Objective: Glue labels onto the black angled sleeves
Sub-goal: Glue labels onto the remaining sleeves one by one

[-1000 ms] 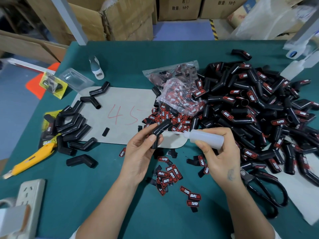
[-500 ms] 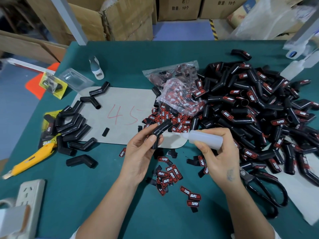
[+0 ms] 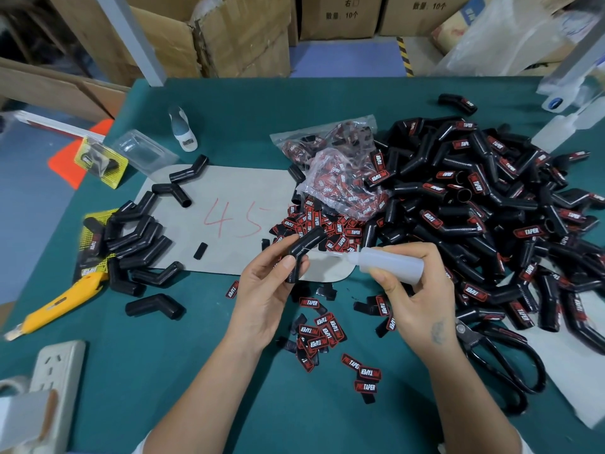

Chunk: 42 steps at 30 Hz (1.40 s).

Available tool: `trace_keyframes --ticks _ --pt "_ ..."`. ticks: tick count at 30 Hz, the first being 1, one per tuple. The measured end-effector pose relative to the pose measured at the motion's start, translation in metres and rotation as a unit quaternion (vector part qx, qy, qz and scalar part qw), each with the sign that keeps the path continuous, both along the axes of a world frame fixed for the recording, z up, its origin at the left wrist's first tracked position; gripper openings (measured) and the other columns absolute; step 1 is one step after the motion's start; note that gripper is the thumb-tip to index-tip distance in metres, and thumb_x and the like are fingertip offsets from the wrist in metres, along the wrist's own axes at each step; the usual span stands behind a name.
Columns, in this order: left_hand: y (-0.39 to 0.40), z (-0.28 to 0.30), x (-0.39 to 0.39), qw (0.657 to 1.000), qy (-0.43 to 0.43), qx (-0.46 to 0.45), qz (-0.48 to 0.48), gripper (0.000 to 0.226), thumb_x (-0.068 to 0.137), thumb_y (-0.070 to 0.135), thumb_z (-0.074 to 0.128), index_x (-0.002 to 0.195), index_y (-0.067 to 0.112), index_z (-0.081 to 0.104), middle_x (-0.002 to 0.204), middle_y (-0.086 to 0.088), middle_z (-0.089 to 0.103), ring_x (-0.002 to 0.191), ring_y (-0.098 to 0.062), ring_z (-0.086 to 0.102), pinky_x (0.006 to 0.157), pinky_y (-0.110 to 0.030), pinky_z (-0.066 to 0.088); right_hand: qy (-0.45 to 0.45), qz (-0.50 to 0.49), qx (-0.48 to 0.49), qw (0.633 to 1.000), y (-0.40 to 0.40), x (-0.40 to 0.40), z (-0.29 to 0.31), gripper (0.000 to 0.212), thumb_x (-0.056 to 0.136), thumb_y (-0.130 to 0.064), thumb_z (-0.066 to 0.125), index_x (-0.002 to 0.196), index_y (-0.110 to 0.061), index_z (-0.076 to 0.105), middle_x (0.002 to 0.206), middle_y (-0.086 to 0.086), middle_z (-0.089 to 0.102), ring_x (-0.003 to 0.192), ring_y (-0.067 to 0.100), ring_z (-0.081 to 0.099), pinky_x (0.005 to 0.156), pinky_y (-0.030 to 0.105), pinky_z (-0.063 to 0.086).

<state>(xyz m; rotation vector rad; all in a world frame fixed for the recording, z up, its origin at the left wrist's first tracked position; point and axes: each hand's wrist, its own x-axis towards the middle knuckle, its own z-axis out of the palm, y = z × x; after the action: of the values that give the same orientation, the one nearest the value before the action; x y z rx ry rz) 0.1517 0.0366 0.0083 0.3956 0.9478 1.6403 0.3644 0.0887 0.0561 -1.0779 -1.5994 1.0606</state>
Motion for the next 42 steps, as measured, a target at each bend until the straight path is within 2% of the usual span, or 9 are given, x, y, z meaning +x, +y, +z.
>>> trace_keyframes --ticks 11,15,20,22,25,31,38,42 --pt "0.0 0.0013 0.0005 1.0 -0.011 -0.007 -0.001 0.032 0.087 0.012 0.075 0.119 0.015 0.08 0.117 -0.011 0.077 0.096 -0.019 0.075 0.089 -0.025 0.059 0.001 0.004 0.002 1.0 0.0006 0.0002 -0.0022 0.022 0.094 -0.059 0.068 0.111 -0.053 0.056 0.115 -0.021 0.072 0.107 0.006 0.069 0.083 0.012 0.05" --pt "-0.0002 0.0034 0.0004 1.0 -0.012 -0.004 -0.008 0.037 0.084 0.016 0.086 0.12 0.014 0.079 0.118 -0.012 0.077 0.097 -0.019 0.076 0.089 -0.025 0.059 -0.002 0.006 0.001 1.0 0.0002 0.0008 -0.0028 0.022 0.093 -0.061 0.067 0.111 -0.054 0.056 0.115 -0.021 0.072 0.107 0.006 0.069 0.082 0.012 0.05" --pt "0.0 0.0029 0.0006 1.0 -0.014 -0.012 0.001 0.031 0.089 0.011 0.073 0.119 0.015 0.08 0.117 -0.011 0.077 0.096 -0.02 0.076 0.088 -0.025 0.059 -0.004 0.004 0.001 1.0 0.0014 0.0002 -0.0035 0.022 0.093 -0.056 0.07 0.11 -0.056 0.056 0.114 -0.022 0.072 0.108 0.006 0.068 0.083 0.013 0.05" --pt "-0.0002 0.0034 0.0007 1.0 -0.015 -0.012 -0.001 0.031 0.089 0.011 0.072 0.119 0.015 0.08 0.117 -0.011 0.077 0.096 -0.019 0.076 0.088 -0.024 0.059 -0.005 0.008 -0.002 1.0 0.0013 0.0008 -0.0042 0.023 0.092 -0.052 0.071 0.11 -0.055 0.056 0.114 -0.021 0.072 0.107 0.007 0.069 0.083 0.013 0.05" --pt "-0.0001 0.0046 0.0004 1.0 -0.017 -0.014 -0.001 0.03 0.09 0.012 0.071 0.118 0.015 0.08 0.117 -0.011 0.077 0.096 -0.018 0.076 0.087 -0.023 0.06 0.002 0.004 -0.002 1.0 0.0016 0.0012 -0.0029 0.023 0.091 -0.061 0.069 0.109 -0.056 0.056 0.114 -0.021 0.072 0.108 0.008 0.069 0.084 0.014 0.051" --pt "0.0001 0.0072 0.0018 1.0 -0.026 -0.017 -0.003 0.036 0.082 0.019 0.079 0.117 0.014 0.08 0.115 -0.012 0.077 0.094 -0.018 0.077 0.085 -0.023 0.06 -0.004 0.014 0.0 1.0 0.0017 0.002 -0.0048 0.024 0.092 -0.047 0.07 0.109 -0.055 0.056 0.114 -0.021 0.072 0.108 0.008 0.069 0.084 0.015 0.051" --pt "0.0001 0.0082 0.0023 0.999 -0.03 -0.029 0.007 0.029 0.092 0.009 0.066 0.116 0.013 0.081 0.113 -0.013 0.078 0.092 -0.018 0.077 0.083 -0.023 0.061 -0.007 0.018 0.012 1.0 0.0017 0.0013 -0.0032 0.025 0.093 -0.043 0.07 0.111 -0.054 0.055 0.114 -0.023 0.072 0.107 0.005 0.069 0.084 0.012 0.05" --pt "-0.0001 0.0081 0.0012 0.999 -0.037 -0.032 0.011 0.028 0.092 0.008 0.065 0.116 0.012 0.081 0.113 -0.014 0.077 0.091 -0.018 0.077 0.081 -0.023 0.062 -0.005 0.014 0.007 1.0 0.0017 0.0022 -0.0035 0.024 0.094 -0.044 0.07 0.111 -0.054 0.056 0.115 -0.021 0.072 0.108 0.007 0.069 0.084 0.013 0.05"
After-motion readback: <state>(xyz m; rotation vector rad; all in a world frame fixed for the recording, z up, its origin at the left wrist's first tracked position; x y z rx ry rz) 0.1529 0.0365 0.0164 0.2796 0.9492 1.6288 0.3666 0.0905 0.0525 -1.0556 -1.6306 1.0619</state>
